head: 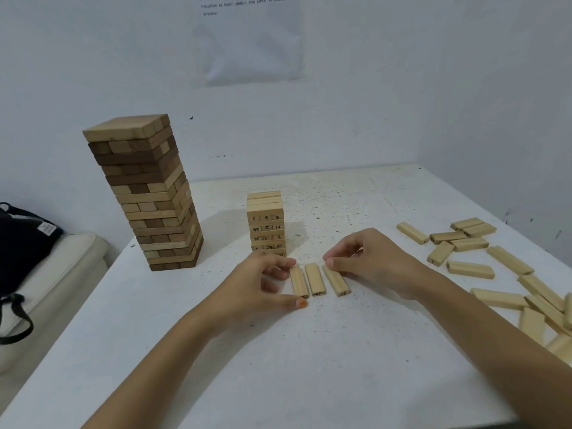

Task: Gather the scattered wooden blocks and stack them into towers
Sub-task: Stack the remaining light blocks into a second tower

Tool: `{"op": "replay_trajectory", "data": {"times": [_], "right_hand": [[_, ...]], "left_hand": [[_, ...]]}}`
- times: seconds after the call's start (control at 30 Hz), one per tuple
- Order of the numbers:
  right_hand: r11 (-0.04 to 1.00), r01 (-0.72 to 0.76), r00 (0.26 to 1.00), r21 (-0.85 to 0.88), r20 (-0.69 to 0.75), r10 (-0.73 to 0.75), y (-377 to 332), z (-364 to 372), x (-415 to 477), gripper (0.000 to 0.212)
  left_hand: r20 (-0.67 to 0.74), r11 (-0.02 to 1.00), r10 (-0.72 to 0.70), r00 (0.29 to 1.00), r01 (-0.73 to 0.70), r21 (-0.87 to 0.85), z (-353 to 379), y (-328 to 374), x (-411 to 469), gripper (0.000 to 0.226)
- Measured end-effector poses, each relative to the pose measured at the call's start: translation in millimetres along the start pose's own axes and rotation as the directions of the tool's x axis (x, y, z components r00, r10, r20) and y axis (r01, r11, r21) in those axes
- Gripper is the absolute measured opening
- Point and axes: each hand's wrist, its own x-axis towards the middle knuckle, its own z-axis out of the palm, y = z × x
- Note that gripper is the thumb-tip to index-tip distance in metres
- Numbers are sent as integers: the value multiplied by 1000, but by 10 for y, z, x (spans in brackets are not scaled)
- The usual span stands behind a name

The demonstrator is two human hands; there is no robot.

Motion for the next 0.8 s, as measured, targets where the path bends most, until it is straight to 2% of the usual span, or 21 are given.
{"op": "replay_trajectory", "data": {"times": [0.1,0.2,0.3,0.63,0.8], "right_hand": [[1000,-20,997,-3,80,20,-49,-61,-20,8],[988,-5,966,-151,254,44,-92,-154,-52,45],[958,63,953,-280,300,25,-77,-171,-59,70],[905,221,967,-363,201,-156,-67,-31,-63,59],[922,236,964,-309,197,-180,-57,-7,-55,56]], "left_hand": [[-25,999,47,999,-47,12,22,-5,3,61],[-32,997,80,996,-79,25,33,-8,11,60],[-28,994,104,994,-102,37,41,-22,25,60],[-51,984,169,984,-166,63,85,-73,41,58],[-42,981,184,982,-180,73,78,-94,55,60]]}}
